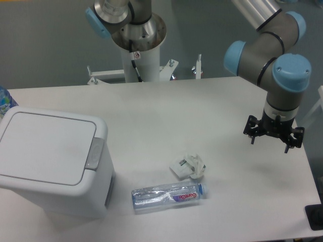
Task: Open the trash can
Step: 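Move the gripper from its start pose toward the white trash can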
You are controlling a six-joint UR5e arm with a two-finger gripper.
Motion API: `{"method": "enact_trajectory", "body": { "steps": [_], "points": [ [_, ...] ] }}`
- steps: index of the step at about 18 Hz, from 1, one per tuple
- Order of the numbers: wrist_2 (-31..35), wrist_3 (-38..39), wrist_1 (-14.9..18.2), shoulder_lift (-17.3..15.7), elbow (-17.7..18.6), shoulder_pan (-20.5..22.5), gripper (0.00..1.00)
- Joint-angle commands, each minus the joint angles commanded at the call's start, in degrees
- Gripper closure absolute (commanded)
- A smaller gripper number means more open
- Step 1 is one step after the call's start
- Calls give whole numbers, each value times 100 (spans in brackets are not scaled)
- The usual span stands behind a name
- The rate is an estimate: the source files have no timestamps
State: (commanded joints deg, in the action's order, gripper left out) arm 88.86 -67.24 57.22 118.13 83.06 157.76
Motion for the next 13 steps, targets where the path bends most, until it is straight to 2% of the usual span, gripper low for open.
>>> {"method": "enact_trajectory", "body": {
  "steps": [6,10,13],
  "points": [
    [-228,192,9,-53,-149,-35,0],
    [-473,1201,79,-61,-386,-298,0],
    [-545,2002,70,-79,-527,-684,0]
  ]
}}
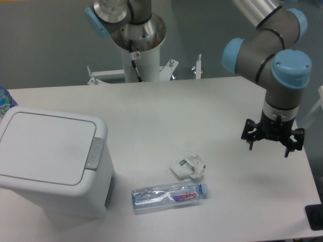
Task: Open the trash can
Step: 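Move the gripper from its start pose toward the white trash can, then position the open gripper above the trash can lid's edge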
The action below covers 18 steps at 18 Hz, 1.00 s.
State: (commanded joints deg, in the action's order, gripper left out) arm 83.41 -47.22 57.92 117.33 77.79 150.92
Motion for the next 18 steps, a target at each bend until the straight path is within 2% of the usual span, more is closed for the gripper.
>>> {"method": "enact_trajectory", "body": {
  "steps": [4,6,11,14,18],
  "points": [
    [-192,974,-17,-193,-18,-466,0],
    [-648,1652,-61,-298,-18,-590,0],
    [-1572,2435,-70,-632,-44,-888,0],
    [-1687,3059,-70,-817,-35,-1178,0],
    [-1688,3288,-70,-984,-27,-1618,0]
  ]
}}
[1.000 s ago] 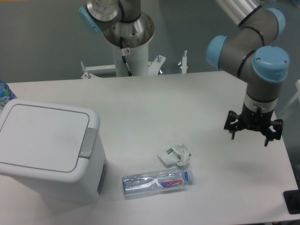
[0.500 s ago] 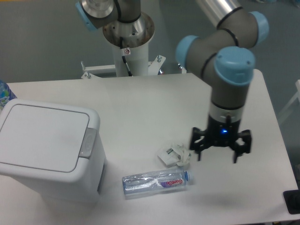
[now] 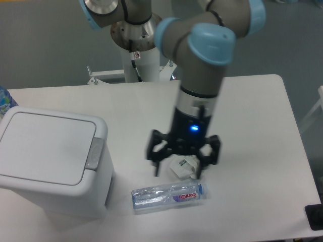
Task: Open the trash can
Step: 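Position the open gripper above the trash can lid's edge, then push the trash can lid with the gripper to flip it open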
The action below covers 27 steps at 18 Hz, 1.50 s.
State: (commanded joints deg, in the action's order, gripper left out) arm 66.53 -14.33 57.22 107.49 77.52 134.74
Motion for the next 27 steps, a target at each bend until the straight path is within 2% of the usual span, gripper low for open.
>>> {"method": "enact_trajectory", "body": {
  "steps": [7,14,27],
  "points": [
    [35,150,0,-405,474,-194,0],
    [149,124,-44,-212,510,-212,0],
    [149,159,-26,-255,536,-264,0]
  ]
}}
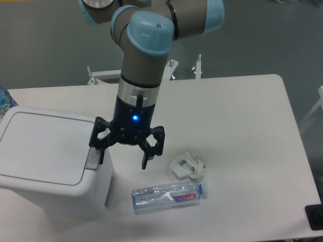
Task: Open the trash can
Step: 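Push the trash can lid with the gripper to flip it open, then withdraw the gripper away from the opened trash can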
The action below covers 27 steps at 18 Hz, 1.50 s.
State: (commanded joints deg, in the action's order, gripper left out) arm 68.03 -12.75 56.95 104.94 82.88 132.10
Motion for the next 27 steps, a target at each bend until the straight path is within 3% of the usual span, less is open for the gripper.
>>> {"method": "enact_trajectory", "body": {
  "steps": [18,22,27],
  "points": [
    [9,-87,-18,-53,35,-18,0],
    [18,-245,-9,-53,53,280,0],
    [9,-1132,-18,-53,-17,738,0]
  ]
}}
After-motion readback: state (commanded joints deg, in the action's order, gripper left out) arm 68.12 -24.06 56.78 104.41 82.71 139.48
